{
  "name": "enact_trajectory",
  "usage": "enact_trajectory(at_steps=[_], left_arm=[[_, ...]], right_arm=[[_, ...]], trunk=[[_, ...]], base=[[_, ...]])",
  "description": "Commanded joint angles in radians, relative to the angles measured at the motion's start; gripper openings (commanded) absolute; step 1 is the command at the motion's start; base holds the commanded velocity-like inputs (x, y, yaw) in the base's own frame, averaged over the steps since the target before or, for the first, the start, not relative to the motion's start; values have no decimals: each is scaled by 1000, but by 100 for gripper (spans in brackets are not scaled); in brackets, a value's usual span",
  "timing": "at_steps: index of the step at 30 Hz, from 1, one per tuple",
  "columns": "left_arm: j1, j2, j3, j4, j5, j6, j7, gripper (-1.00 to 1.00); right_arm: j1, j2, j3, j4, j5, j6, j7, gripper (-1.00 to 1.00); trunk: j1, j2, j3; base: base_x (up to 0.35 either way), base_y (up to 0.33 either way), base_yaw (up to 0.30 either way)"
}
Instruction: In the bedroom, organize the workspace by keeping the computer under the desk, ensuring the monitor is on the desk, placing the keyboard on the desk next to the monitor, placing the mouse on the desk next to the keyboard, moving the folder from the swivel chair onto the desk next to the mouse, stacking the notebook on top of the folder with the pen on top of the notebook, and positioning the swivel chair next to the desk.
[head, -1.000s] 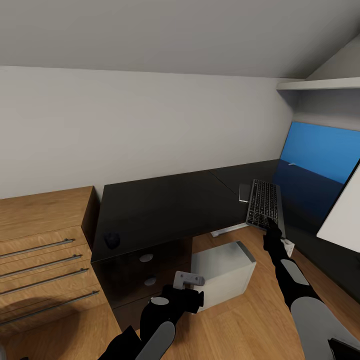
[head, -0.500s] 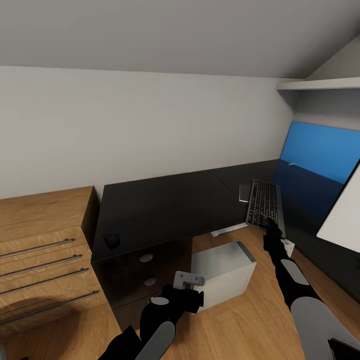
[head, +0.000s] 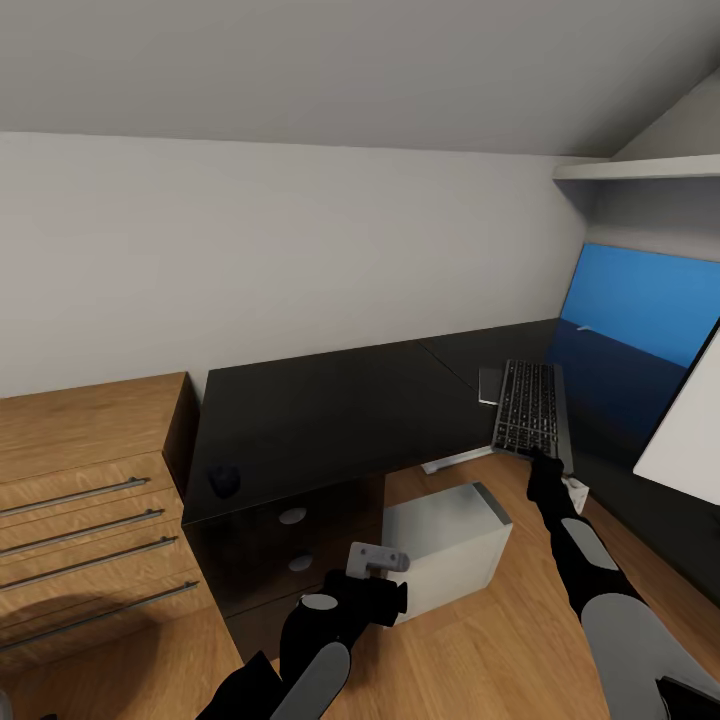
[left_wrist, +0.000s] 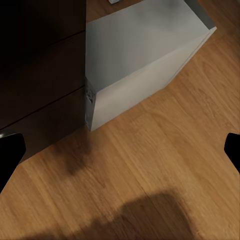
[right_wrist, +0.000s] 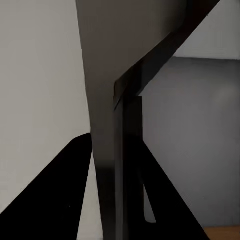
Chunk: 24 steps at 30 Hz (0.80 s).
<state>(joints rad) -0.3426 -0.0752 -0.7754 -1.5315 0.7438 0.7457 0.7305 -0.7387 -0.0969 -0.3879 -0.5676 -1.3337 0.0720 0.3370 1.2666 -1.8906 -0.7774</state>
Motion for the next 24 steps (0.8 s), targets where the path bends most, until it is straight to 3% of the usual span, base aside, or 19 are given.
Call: enact_trajectory(at_steps=[1, 7, 17, 24], left_arm=[[-1, 0, -1, -1, 10, 1, 10, 100], [-1, 0, -1, -1, 9, 0, 11, 100], [-1, 0, -2, -1, 9, 0, 13, 100], [-1, 0, -1, 7, 9, 0, 13, 100]], right_arm=[[-1, 0, -3, 2, -12, 9, 3, -100], [0, 0, -3, 1, -12, 9, 6, -100], [0, 3, 0, -6, -13, 15, 13, -100], [0, 6, 1, -9, -12, 78, 16, -100]], trunk=[[0, 0, -1], [0, 0, -1], [-38, 70, 30], [-61, 112, 49]], base=[[0, 0, 0], [0, 0, 0], [0, 0, 0], [0, 0, 0]])
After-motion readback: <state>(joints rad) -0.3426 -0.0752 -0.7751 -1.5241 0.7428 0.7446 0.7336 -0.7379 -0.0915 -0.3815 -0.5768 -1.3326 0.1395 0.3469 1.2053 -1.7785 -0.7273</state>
